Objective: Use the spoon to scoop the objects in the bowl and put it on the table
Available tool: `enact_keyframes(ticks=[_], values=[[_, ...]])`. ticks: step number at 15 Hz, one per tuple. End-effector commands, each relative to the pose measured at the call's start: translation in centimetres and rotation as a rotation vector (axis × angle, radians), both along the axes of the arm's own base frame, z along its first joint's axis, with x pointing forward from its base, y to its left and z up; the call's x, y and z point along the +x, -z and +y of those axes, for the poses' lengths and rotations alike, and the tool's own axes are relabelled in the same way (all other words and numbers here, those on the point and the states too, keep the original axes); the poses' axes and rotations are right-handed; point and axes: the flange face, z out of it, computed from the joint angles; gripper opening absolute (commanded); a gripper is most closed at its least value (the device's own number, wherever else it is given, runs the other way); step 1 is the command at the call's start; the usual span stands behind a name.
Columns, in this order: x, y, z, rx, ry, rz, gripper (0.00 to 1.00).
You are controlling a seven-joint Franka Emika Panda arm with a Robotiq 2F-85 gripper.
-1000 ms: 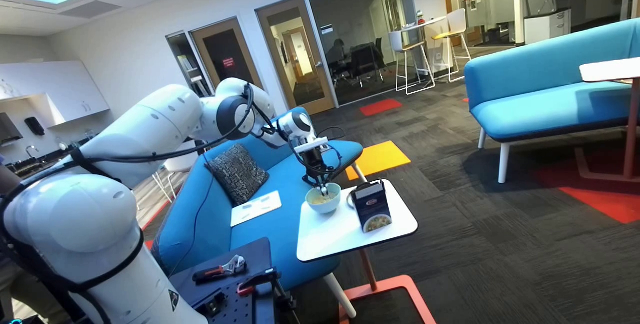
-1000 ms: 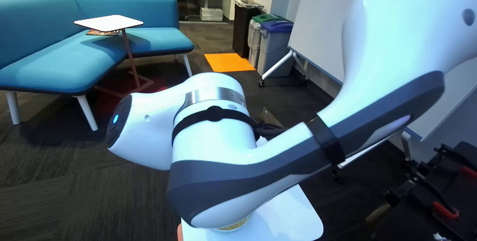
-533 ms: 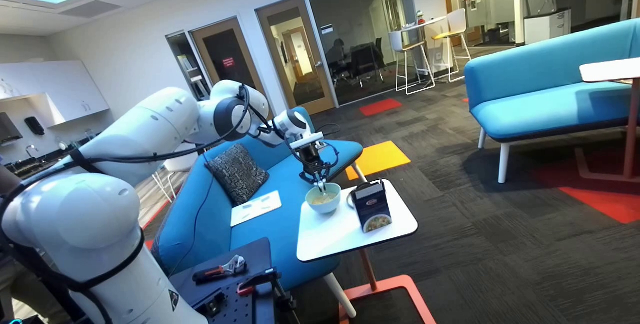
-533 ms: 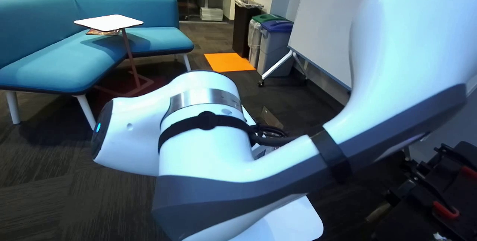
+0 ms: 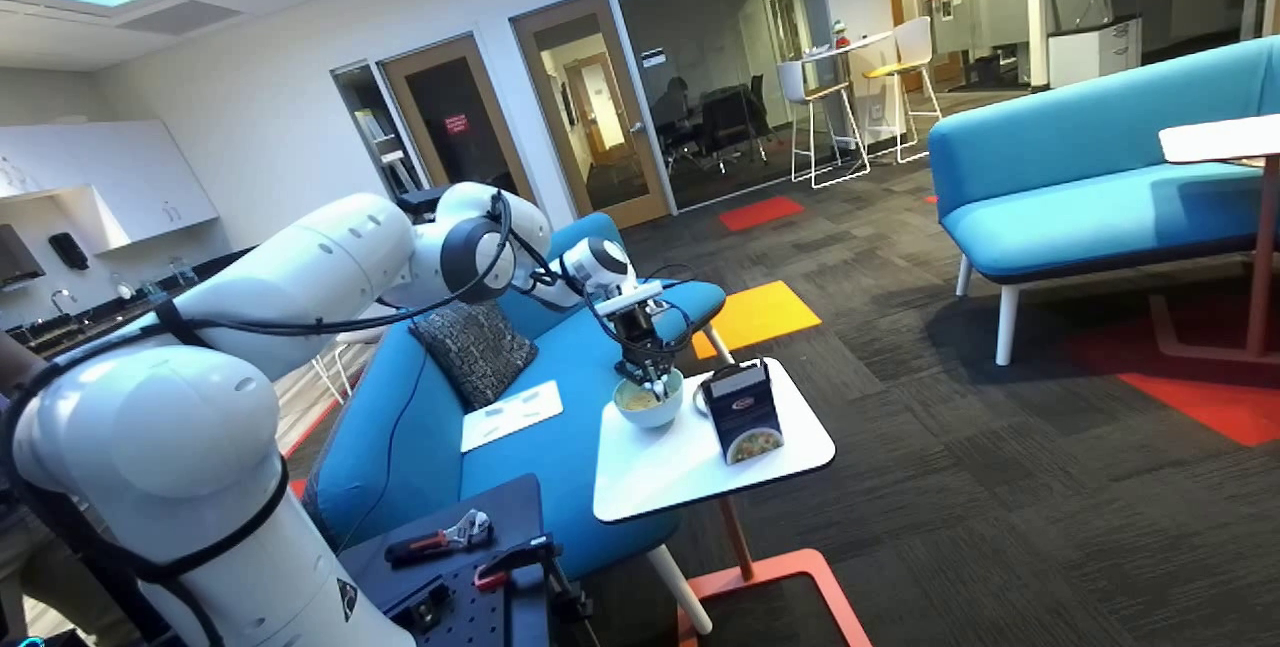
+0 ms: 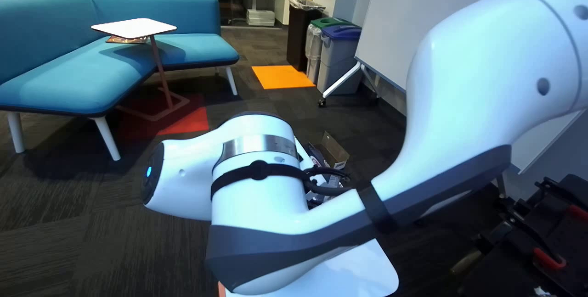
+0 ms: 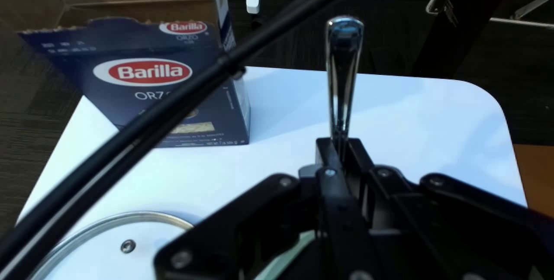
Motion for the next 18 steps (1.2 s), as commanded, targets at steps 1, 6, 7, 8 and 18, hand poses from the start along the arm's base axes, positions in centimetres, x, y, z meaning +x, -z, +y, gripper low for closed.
enact_keyframes(ticks=[1, 6, 7, 8, 18], values=[[0.7, -0.2, 0.7, 0.005, -0.044, -0.013, 0.03], [0.9, -1.5, 1.9, 0.013, -0.11, -0.023, 0.03], [0.9, -1.7, 2.2, 0.013, -0.121, -0.026, 0.03], [0.9, -1.8, 2.3, 0.009, -0.134, -0.019, 0.03], [1.2, -0.9, 1.5, -0.025, -0.194, 0.069, 0.03]])
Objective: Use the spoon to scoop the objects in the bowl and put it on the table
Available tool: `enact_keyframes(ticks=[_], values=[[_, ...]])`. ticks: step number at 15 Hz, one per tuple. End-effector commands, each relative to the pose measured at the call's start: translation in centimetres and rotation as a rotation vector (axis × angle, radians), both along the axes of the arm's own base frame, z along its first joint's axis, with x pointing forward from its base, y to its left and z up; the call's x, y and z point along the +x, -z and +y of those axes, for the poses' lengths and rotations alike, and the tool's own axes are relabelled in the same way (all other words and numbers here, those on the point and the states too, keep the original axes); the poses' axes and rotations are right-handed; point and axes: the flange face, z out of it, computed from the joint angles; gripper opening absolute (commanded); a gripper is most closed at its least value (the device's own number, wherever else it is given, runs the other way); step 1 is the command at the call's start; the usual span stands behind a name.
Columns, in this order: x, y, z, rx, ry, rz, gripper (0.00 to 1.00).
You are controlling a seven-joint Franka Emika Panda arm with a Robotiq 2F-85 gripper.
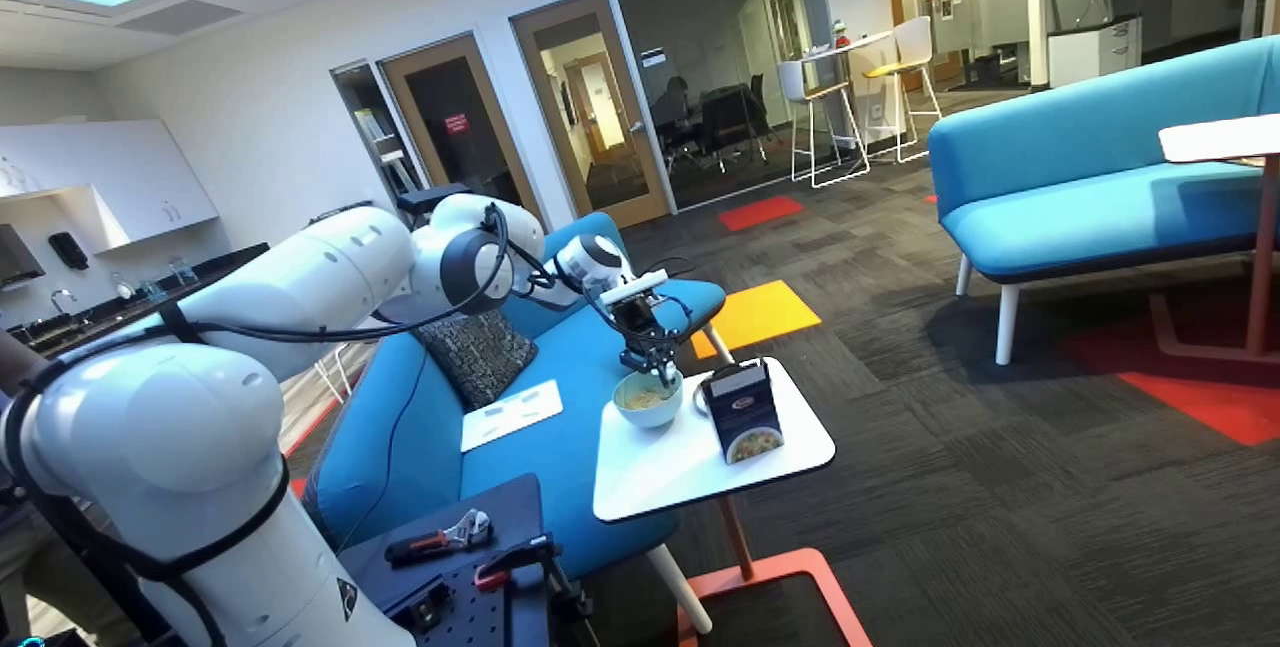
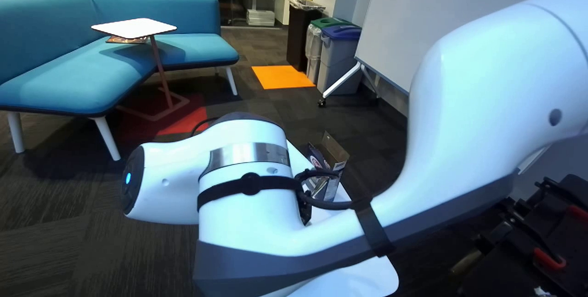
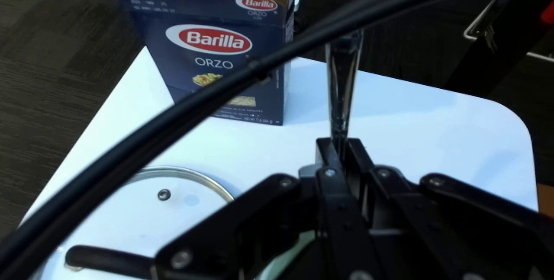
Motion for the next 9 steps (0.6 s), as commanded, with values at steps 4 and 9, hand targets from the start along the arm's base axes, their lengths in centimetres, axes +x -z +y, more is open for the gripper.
enact_keyframes(ticks=[4, 9], values=[[0.6, 1.2, -0.6, -0.023, -0.042, 0.051, 0.03], [0.5, 1.6, 0.0, 0.001, -0.09, 0.082, 0.03]])
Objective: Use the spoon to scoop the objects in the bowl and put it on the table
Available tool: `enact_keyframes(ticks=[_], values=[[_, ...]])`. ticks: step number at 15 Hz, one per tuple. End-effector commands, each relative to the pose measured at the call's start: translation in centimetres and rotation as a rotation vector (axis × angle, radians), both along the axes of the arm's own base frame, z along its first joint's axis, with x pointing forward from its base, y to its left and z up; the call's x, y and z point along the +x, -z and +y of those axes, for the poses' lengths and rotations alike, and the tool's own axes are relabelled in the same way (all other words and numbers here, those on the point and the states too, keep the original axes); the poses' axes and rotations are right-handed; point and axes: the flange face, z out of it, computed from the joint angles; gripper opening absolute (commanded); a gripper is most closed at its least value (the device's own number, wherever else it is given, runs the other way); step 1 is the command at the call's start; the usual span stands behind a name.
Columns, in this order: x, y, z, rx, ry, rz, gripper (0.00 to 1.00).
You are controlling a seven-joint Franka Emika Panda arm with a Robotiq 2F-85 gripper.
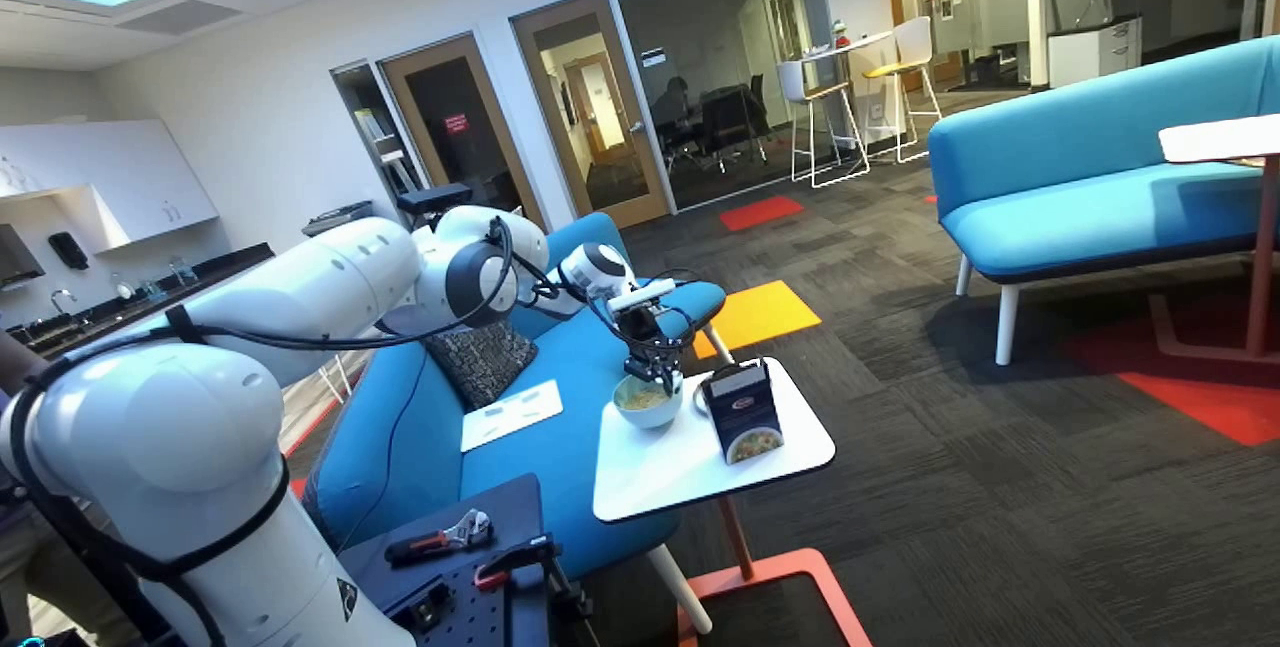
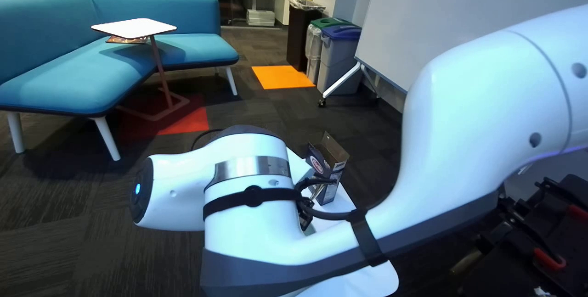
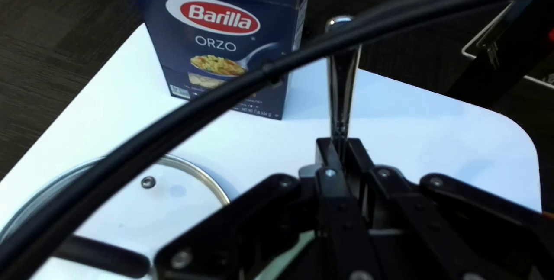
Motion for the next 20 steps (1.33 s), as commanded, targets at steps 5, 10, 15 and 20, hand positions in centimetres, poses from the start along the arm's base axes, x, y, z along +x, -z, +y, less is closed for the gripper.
enact_keyframes(ticks=[5, 10, 15, 20], values=[[0.3, -0.6, 1.1, 0.04, -0.07, 0.027, 0.03], [0.2, -0.4, 1.5, 0.065, -0.093, 0.032, 0.03], [0.5, -0.2, 2.1, 0.122, -0.109, 0.024, 0.03], [1.0, 0.2, 2.4, 0.181, -0.113, 0.021, 0.03]])
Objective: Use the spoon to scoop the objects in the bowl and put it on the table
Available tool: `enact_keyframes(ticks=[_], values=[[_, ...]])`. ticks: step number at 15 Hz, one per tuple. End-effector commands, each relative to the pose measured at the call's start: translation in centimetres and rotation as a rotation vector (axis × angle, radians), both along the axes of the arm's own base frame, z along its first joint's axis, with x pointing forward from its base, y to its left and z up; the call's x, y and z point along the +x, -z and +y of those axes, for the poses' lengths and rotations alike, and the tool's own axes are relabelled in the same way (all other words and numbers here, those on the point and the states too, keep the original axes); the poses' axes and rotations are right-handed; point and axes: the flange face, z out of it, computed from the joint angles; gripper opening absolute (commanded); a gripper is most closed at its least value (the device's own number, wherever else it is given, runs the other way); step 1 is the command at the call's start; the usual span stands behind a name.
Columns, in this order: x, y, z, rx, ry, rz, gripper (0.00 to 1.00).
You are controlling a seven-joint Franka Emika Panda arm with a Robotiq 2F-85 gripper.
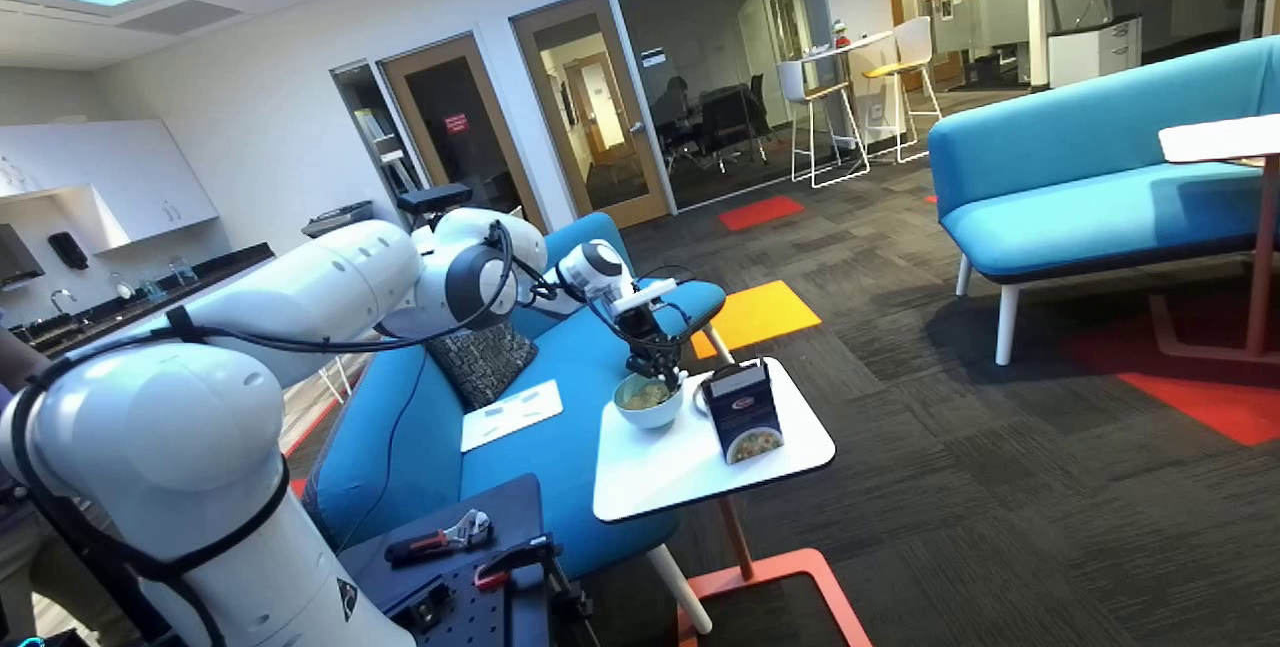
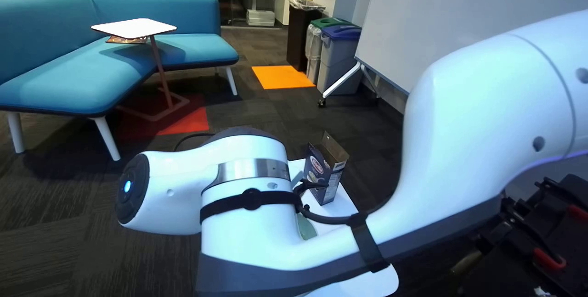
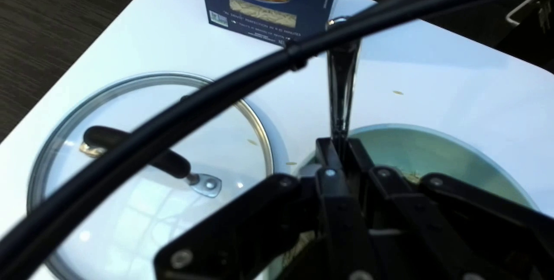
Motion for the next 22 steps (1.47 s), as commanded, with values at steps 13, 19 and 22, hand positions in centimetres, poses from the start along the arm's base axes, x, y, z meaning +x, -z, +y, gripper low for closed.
enact_keyframes(ticks=[13, 19, 22], values=[[1.6, 0.4, 0.4, 0.143, 0.044, -0.04, 0.03], [1.1, 0.3, 0.7, 0.128, 0.069, -0.085, 0.03], [0.7, 0.1, 1.1, 0.122, 0.075, -0.11, 0.03]])
